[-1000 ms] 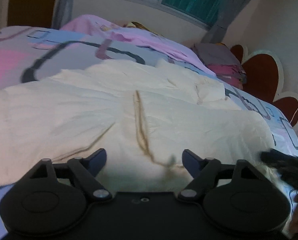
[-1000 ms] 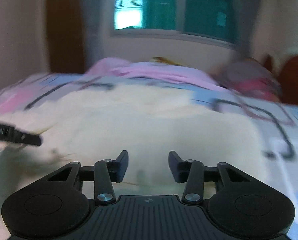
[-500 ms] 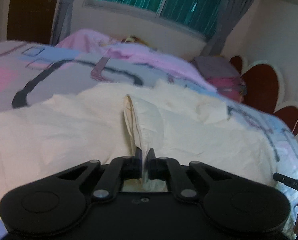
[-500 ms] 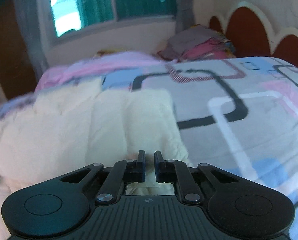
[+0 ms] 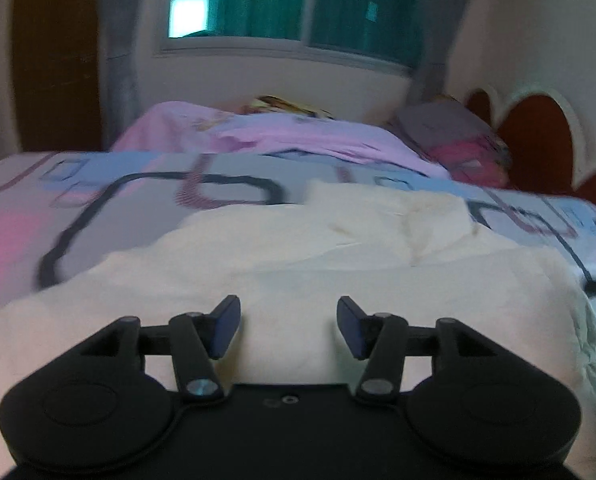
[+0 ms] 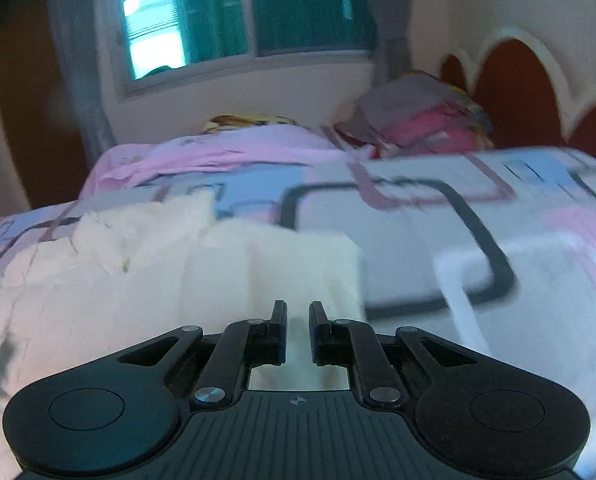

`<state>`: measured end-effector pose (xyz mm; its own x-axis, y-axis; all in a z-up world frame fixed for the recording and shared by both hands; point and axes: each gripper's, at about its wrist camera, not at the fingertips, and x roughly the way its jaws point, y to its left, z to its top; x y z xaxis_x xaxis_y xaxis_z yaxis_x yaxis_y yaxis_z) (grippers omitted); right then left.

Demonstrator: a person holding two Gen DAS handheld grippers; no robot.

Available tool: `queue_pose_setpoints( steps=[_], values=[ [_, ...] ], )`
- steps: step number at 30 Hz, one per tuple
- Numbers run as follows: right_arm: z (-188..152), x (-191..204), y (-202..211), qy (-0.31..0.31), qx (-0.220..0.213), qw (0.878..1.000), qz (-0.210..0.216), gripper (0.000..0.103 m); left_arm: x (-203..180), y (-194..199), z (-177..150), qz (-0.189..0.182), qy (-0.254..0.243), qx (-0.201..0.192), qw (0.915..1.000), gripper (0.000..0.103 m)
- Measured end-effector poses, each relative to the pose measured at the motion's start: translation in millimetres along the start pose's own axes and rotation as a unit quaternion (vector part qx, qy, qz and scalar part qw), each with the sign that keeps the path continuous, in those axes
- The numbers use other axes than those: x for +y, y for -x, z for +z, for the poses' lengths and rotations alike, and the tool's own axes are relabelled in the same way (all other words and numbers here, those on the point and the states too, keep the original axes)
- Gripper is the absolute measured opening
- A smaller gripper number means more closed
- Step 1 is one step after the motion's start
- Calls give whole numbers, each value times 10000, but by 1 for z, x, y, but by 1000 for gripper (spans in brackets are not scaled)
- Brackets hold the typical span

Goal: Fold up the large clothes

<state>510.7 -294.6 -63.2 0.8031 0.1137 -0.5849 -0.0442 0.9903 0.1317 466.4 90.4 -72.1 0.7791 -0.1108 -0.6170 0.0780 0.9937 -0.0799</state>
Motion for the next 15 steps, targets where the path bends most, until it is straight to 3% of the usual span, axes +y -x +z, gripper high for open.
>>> queue_pose_setpoints(
  steps=[5,9,15],
  values=[
    [18,-1,-54,206,218,9994,-144,11,-13,-48,4,30,-242,357,9991,50],
    [10,-33,-96,65,818,9957,-435,11,-2,-67,-7,71,-231,527,9983,53],
    [9,-39,-96,243,878,9948,-445,11,-7,-72,-6,172,-343,583,9976,53]
  ],
)
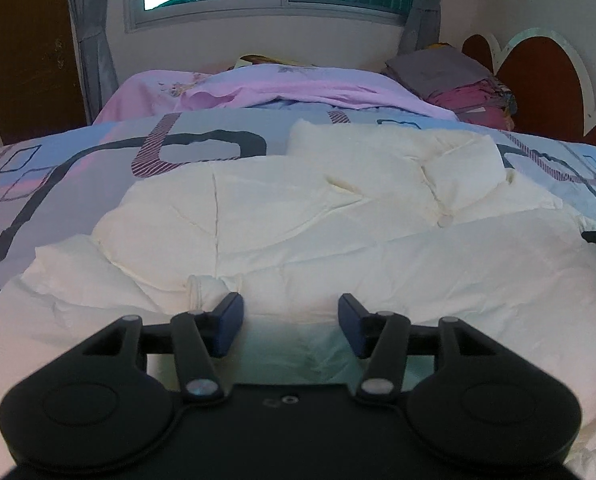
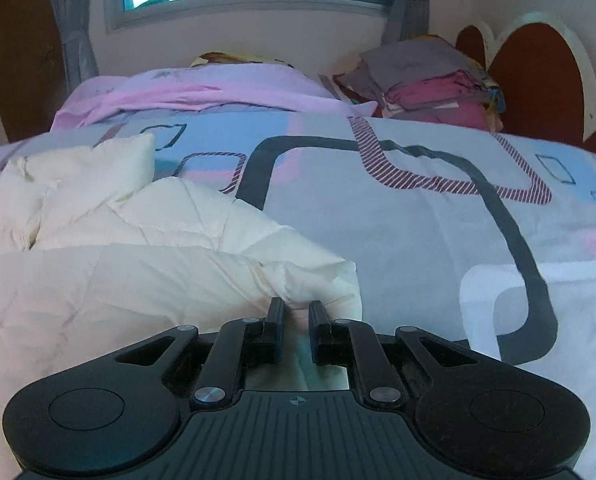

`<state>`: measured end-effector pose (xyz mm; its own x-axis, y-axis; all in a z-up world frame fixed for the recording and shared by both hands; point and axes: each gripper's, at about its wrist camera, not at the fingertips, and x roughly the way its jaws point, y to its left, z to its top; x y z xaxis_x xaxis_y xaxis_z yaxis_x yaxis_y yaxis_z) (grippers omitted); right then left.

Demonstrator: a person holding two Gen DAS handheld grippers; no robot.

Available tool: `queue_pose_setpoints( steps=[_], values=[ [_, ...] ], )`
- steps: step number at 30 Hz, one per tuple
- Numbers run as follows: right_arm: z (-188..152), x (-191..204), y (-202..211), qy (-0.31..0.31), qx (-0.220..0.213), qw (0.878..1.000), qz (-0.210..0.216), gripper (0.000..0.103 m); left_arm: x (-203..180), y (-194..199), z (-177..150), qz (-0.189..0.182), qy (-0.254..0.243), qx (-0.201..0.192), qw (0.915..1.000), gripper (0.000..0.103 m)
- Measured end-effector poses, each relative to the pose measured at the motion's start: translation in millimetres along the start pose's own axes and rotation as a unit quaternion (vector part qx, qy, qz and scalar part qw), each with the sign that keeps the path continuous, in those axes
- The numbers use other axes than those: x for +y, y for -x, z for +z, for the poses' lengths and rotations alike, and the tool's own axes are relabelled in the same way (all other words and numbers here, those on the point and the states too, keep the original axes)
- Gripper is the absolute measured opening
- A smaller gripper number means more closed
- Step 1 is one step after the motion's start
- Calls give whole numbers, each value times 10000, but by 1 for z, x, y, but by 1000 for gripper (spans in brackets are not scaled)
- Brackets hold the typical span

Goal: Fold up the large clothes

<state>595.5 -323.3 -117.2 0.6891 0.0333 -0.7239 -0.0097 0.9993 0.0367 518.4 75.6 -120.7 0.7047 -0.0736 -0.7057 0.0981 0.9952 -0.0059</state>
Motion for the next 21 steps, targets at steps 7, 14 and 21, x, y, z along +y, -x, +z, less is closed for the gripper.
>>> queue_pose_setpoints(
  steps=[7,14,21],
  values=[
    [-30,4,79,14,-374,9991,201,40,-13,66,-16,-192,82,-432,9988,56],
    [-61,20,82,276,-106,9993,211,49,-23,52,-38,-161,10,-26,9999,56],
    [-66,23,74,246,41,9997,16,49,-23,42,-43,-71,-77,103,9999,60]
  ],
)
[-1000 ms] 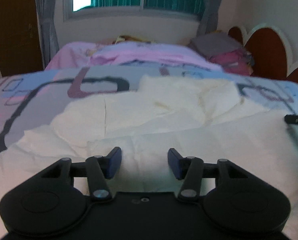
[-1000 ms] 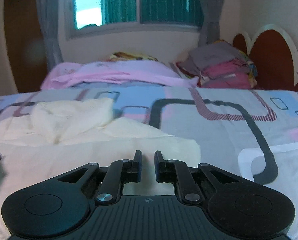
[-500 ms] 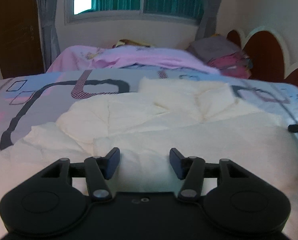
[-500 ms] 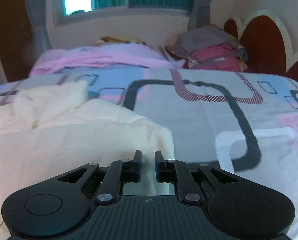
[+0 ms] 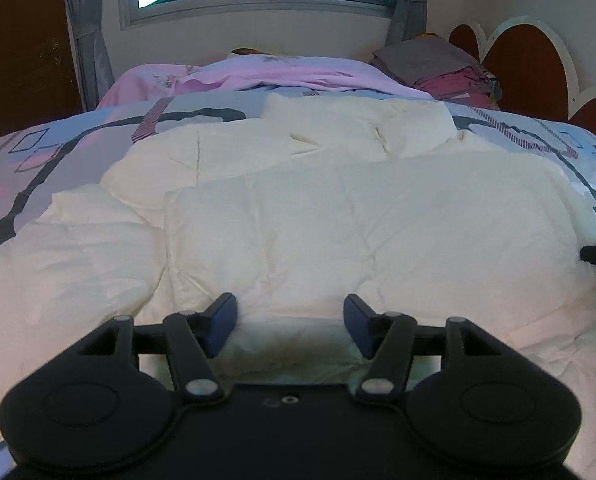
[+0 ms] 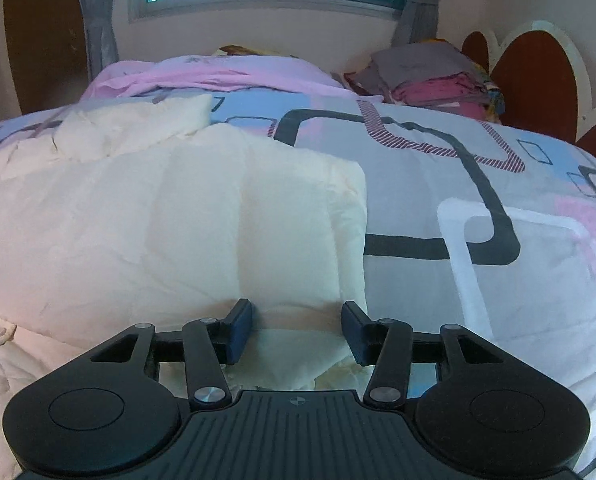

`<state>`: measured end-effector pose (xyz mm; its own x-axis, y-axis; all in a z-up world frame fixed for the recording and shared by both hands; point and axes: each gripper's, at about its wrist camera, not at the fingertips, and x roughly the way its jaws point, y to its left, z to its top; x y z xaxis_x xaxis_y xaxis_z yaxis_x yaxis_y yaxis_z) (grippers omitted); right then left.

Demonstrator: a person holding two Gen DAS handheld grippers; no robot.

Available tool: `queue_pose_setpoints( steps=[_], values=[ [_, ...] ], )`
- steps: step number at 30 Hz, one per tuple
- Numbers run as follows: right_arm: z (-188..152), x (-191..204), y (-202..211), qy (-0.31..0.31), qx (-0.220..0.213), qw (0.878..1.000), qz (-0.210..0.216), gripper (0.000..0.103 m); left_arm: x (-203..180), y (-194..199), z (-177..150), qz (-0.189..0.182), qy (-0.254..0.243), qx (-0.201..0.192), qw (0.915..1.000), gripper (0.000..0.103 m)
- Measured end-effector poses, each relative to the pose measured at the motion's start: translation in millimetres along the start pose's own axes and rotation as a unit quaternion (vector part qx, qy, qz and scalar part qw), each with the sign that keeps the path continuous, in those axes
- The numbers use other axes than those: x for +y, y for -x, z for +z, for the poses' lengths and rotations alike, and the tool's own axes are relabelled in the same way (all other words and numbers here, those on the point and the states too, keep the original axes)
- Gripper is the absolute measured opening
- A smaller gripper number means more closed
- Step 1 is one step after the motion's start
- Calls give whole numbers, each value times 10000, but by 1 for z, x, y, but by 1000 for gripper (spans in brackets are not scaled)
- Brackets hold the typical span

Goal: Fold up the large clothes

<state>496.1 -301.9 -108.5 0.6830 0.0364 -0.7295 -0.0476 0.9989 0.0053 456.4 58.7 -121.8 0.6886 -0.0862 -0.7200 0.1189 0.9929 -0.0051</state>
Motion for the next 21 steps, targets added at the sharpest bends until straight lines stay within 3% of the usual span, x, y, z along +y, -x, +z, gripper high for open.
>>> queue_pose_setpoints(
  steps=[5,8,9,10,12,14,16,21],
  values=[
    [-7,-1,38,-111,-291,9995,18,49,13,26,-9,180,116,-183,9996,88],
    [-15,0,56,-180,-407,9990,-55,46,34,45,-22,364,348,-202,9985,84],
    [-19,0,62,-204,-442,9988,-99,31,45,54,-27,350,505,-228,9979,80],
    [-21,0,66,-237,-436,9987,-133,24,58,63,-34,345,708,-253,9966,76],
    [-26,-1,73,-328,-505,9980,-189,24,89,82,-50,518,1192,-297,9911,67],
    [-30,-2,78,-444,-542,9973,-211,24,120,102,-70,762,1704,-309,9819,59],
    [-31,-3,77,-599,-478,9967,-258,24,155,125,-95,1028,2281,-332,9676,55],
    [-31,5,69,-827,-335,9959,-171,24,219,171,-147,1637,3320,-395,9281,54]
  ],
)
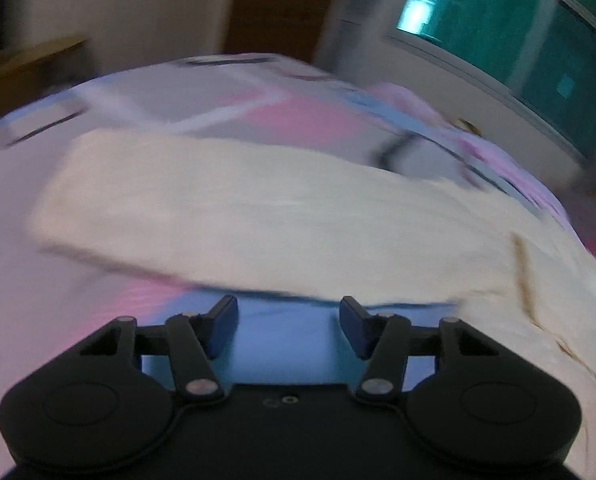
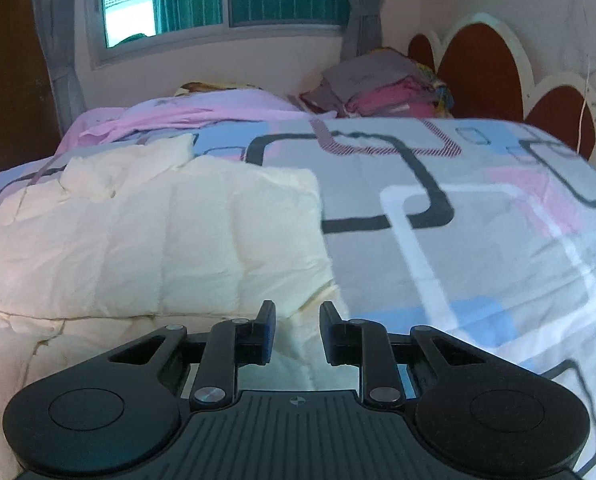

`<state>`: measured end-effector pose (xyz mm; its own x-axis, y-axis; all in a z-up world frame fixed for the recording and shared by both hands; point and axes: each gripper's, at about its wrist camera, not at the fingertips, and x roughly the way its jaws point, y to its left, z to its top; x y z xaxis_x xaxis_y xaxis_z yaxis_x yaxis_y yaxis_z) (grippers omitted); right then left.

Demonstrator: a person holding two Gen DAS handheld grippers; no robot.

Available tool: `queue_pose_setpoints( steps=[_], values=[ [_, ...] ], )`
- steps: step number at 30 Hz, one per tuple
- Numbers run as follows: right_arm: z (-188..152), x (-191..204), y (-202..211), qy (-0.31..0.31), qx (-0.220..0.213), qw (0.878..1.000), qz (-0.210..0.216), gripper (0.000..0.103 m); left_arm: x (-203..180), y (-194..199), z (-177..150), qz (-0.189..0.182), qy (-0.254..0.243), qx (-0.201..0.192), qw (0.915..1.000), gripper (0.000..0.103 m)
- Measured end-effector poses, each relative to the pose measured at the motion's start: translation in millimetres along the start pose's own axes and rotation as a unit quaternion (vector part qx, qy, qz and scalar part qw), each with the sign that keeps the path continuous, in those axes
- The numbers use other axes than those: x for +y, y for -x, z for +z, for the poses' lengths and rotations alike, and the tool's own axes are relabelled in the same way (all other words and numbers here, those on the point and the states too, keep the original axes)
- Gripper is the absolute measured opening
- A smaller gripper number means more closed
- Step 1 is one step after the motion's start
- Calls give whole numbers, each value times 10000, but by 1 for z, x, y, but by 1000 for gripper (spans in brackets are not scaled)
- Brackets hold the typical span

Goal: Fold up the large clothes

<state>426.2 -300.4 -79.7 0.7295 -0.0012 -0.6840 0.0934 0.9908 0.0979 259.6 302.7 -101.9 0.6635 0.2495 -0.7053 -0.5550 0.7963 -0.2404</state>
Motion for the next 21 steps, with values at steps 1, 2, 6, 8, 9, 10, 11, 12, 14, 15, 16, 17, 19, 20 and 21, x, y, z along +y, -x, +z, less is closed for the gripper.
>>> queue_pose_setpoints(
  steps=[1,2,6,8,9,10,11,12,14,15,16,17,19,20,21],
  values=[
    [0,3,-1,-61,30,10000,44,24,15,1,2,74,225,-9,9997,54],
    [1,5,-3,-111,59,9999,84,24,28,1,4,71,459,-14,9989,54],
    [4,14,-5,-191,68,9997,102,24,72,-4,14,-238,1613,-213,9864,54],
    [5,15,-7,-284,117,9995,75,24,82,-11,21,-342,1982,-320,9790,54],
    [5,15,-9,-307,152,9994,42,24,86,-16,26,-358,2140,-380,9754,54],
    [6,15,-9,-327,172,9993,21,24,89,-20,30,-377,2256,-431,9725,53],
    [6,15,-9,-347,174,9992,18,24,92,-23,34,-403,2342,-483,9702,48],
    [6,16,-8,-350,159,9993,16,24,93,-26,39,-444,2390,-516,9686,38],
    [8,17,-5,-311,120,9994,5,24,91,-24,49,-642,2273,-563,9701,3],
    [10,17,-3,-301,86,9995,11,24,84,-16,58,-701,2082,-775,9725,3],
    [11,17,-2,-298,52,9995,14,24,75,-10,62,-700,1879,-887,9757,3],
    [13,17,-2,-298,30,9995,17,24,64,-5,69,-725,1630,-973,9791,3],
    [16,18,-2,-306,-16,9995,33,24,37,3,79,-910,1250,-1093,9819,3],
    [17,18,-2,-321,-39,9995,52,24,22,7,82,-1016,1069,-1123,9827,3],
    [19,18,-2,-336,-53,9994,70,24,3,11,83,-1127,831,-1144,9835,3]
  ],
)
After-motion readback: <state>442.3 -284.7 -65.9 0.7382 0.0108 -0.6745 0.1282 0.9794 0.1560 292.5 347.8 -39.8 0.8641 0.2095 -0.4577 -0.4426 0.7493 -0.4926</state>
